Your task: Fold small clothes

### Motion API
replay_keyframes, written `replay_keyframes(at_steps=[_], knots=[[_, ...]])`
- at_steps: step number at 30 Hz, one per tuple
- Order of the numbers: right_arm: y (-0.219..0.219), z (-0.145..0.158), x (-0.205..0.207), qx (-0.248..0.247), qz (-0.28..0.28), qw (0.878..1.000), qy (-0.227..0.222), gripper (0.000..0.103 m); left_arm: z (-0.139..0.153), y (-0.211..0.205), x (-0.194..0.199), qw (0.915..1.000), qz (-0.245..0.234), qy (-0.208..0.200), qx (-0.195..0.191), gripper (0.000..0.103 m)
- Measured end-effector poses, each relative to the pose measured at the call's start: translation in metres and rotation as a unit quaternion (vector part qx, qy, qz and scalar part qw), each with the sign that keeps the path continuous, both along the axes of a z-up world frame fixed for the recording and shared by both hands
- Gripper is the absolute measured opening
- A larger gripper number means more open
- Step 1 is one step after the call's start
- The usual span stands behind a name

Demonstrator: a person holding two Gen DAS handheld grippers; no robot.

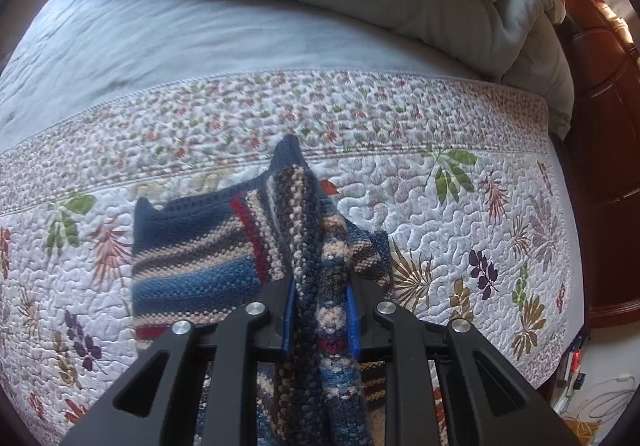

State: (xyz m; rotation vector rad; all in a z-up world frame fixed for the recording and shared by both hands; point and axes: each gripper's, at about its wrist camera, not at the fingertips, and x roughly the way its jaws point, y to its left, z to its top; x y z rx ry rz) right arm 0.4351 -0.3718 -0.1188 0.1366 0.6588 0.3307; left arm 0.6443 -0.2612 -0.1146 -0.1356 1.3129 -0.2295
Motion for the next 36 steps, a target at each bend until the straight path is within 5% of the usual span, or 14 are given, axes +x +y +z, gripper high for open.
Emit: replay_keyframes(at_steps=[16,19,23,29,33,36], knots=[[-0.080,-0.062,0.017,0.132,-0.026,0.984,0.120,0.011,-0.076,-0.068,0.009,0.9980,-0.027,0.034,0.047,0.021],[-0.091,-0.073,0.021,0.170,-0.023,0.974,0.145,0.011,-0.083,-0.074,0.009,0.9979,-0.031,0.035,0.046,0.029],[-0.104,-0.090,0.023,0.215,-0.020,0.960,0.181,0.015,-0.067,-0.079,0.008,0.9993,-0.037,-0.001,0.006,0.058],[-0.137,-0.114,0.023,0.310,-0.024,0.923,0.227,0.045,-0.012,-0.060,-0.009,0.9934,-0.046,-0.070,-0.078,0.071],[-0.156,-0.129,0.028,0.414,-0.006,0.873,0.257,0.068,0.003,-0.037,-0.049,0.9895,-0.079,-0.100,-0.069,0.072],[-0.160,-0.137,0.041,0.458,0.006,0.846,0.275,0.075,0.001,-0.005,-0.080,0.9880,-0.088,-0.102,-0.075,0.074]])
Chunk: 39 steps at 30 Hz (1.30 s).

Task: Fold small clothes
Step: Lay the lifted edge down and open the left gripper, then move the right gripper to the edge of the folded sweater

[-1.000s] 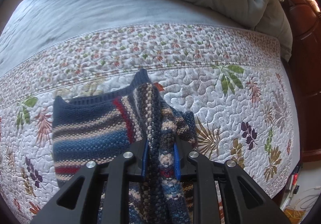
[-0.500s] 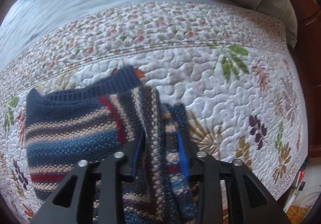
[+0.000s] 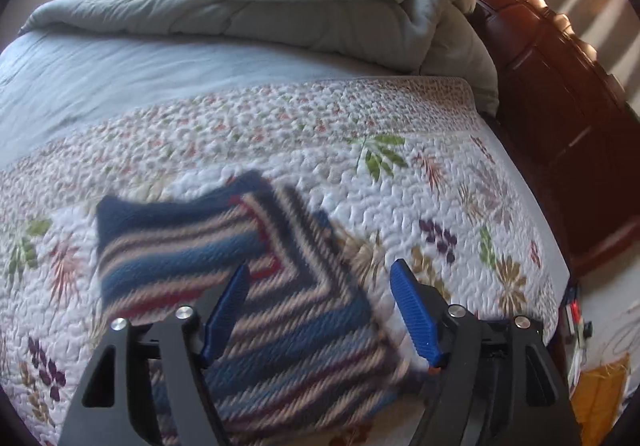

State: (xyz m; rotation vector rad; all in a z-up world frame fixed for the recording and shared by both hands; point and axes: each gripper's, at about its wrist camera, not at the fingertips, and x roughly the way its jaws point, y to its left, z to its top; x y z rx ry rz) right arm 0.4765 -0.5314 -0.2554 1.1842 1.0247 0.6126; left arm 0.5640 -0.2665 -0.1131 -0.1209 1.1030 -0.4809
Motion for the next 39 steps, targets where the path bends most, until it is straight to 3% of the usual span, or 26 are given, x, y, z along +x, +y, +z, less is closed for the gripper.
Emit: replay_keyframes(at_steps=[2,4,5,6,7,8,12,15,18,25,29,30,34,39], knots=[[0.006,-0.001,0.009,0.022,0.006,1.000,0.006,0.078,-0.007,0.021,-0.017,0.9999,0.000,0.013,-0.009,0.075],[0.016,-0.001,0.019,0.011,0.014,1.000,0.007,0.078,-0.014,0.039,-0.029,0.9998,0.007,0.017,-0.011,0.076],[0.021,0.002,0.021,-0.004,0.016,1.000,0.005,0.074,-0.018,0.045,-0.032,0.9996,0.010,0.023,-0.009,0.076],[0.023,0.005,0.020,-0.019,0.009,1.000,0.000,0.052,-0.024,0.051,-0.034,0.9995,0.012,0.030,-0.004,0.076],[0.025,0.008,0.020,-0.032,0.003,0.999,-0.006,0.037,-0.027,0.056,-0.036,0.9994,0.016,0.030,-0.002,0.076],[0.025,0.010,0.020,-0.036,-0.002,0.999,-0.010,0.029,-0.028,0.061,-0.039,0.9994,0.019,0.030,-0.005,0.076],[0.012,0.029,0.012,-0.063,-0.015,0.997,-0.033,0.022,-0.019,0.076,-0.042,0.9975,0.027,0.028,-0.059,0.076],[0.004,0.038,0.000,-0.081,-0.013,0.996,-0.043,0.022,-0.012,0.078,-0.044,0.9959,0.018,0.025,-0.085,0.076],[0.000,0.040,-0.006,-0.096,-0.011,0.994,-0.042,0.022,-0.019,0.076,-0.047,0.9957,0.008,0.031,-0.087,0.076],[0.004,0.006,-0.006,-0.116,0.007,0.993,0.002,0.024,-0.060,0.077,-0.045,0.9936,0.004,0.068,-0.090,0.076],[-0.009,0.029,-0.004,-0.138,0.000,0.990,-0.023,0.057,-0.075,0.082,-0.043,0.9912,0.009,0.080,-0.105,0.076],[-0.017,0.044,0.000,-0.159,-0.014,0.986,-0.046,0.059,-0.075,0.083,-0.044,0.9909,0.009,0.079,-0.109,0.076],[-0.012,0.066,0.050,-0.190,0.014,0.979,-0.075,0.059,-0.069,0.089,-0.048,0.9892,0.006,0.067,-0.130,0.078],[0.016,0.054,0.129,-0.235,0.064,0.968,-0.058,0.057,-0.059,0.104,-0.057,0.9816,0.010,0.044,-0.185,0.078]])
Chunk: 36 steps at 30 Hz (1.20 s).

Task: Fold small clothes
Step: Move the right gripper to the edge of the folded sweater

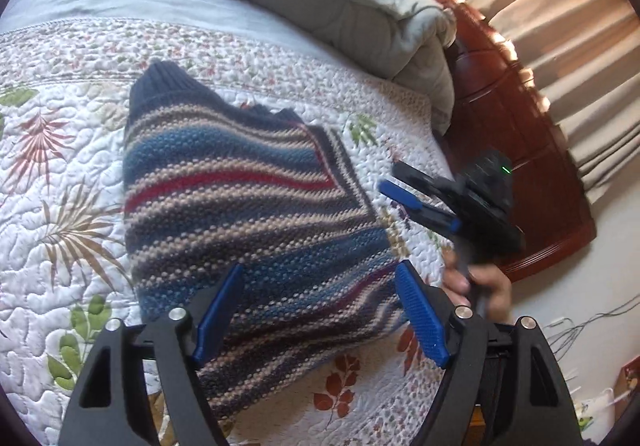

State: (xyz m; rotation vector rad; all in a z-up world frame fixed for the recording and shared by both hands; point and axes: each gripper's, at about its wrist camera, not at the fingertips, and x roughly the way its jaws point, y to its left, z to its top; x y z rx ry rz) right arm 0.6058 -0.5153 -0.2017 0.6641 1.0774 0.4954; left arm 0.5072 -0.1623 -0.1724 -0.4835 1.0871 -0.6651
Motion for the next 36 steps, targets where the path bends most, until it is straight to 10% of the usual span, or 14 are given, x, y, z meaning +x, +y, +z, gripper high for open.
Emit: replay_keyframes(at_steps=[4,6,12,19,29,31,33,36], knots=[[0.014,-0.022,0.039,0.009,0.007,0.999,0.031,0.052,-0.001,0.008,0.000,0.9997,0.007,0.001,-0.024,0.078],[0.025,-0.025,0.048,0.009,0.023,0.999,0.033,0.009,-0.004,0.009,0.000,0.9997,0.001,0.005,-0.026,0.078],[0.012,0.008,0.043,-0.025,-0.015,0.998,-0.049,0.008,-0.014,0.006,-0.002,0.9992,-0.018,0.011,-0.033,0.078],[0.004,-0.043,0.046,-0.051,-0.036,0.998,0.022,0.011,-0.009,0.002,-0.004,0.9985,-0.025,0.012,-0.048,0.078],[-0.008,-0.017,-0.006,-0.005,0.010,0.999,0.035,0.054,0.009,0.025,0.026,0.9977,0.025,0.000,-0.063,0.081],[0.002,-0.021,-0.011,-0.004,0.027,0.999,0.038,0.051,0.000,0.026,0.031,0.9974,0.034,0.014,-0.061,0.081],[0.010,-0.019,-0.014,-0.022,0.039,0.998,0.035,0.012,-0.010,0.026,0.034,0.9968,0.038,0.030,-0.064,0.081],[0.010,-0.005,-0.022,-0.057,0.021,0.998,0.004,0.011,-0.024,0.023,0.038,0.9960,0.042,0.047,-0.063,0.081]])
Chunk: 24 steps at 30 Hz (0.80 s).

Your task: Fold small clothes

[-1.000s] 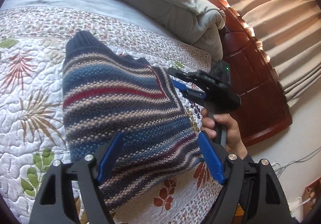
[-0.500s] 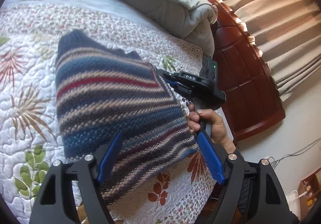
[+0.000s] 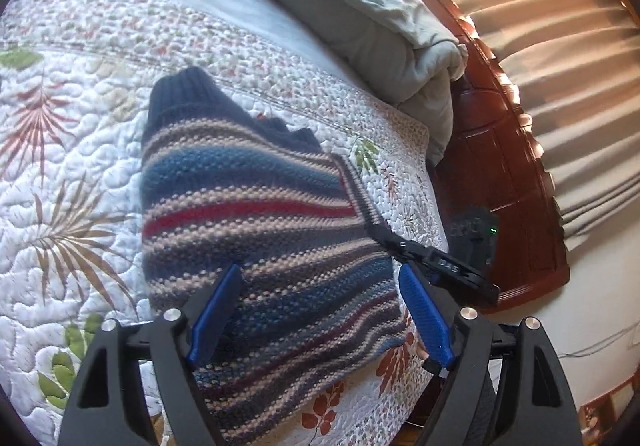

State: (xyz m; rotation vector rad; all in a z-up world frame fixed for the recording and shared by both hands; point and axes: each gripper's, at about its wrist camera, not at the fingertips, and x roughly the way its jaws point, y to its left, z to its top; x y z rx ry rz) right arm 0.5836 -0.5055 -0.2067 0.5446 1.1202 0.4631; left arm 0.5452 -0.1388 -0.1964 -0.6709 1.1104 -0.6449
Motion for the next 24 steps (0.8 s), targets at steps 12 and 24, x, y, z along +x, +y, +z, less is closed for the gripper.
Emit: replay_keyframes(at_steps=[12,24], knots=[[-0.016,0.011,-0.060,0.052,-0.021,0.998,-0.022,0.023,0.038,-0.019,-0.006,0.9981,-0.023,-0.049,0.030,0.083],[-0.007,-0.010,-0.094,0.026,-0.015,1.000,-0.007,0.027,0.004,-0.032,0.016,0.9931,-0.022,0.019,0.114,0.083]])
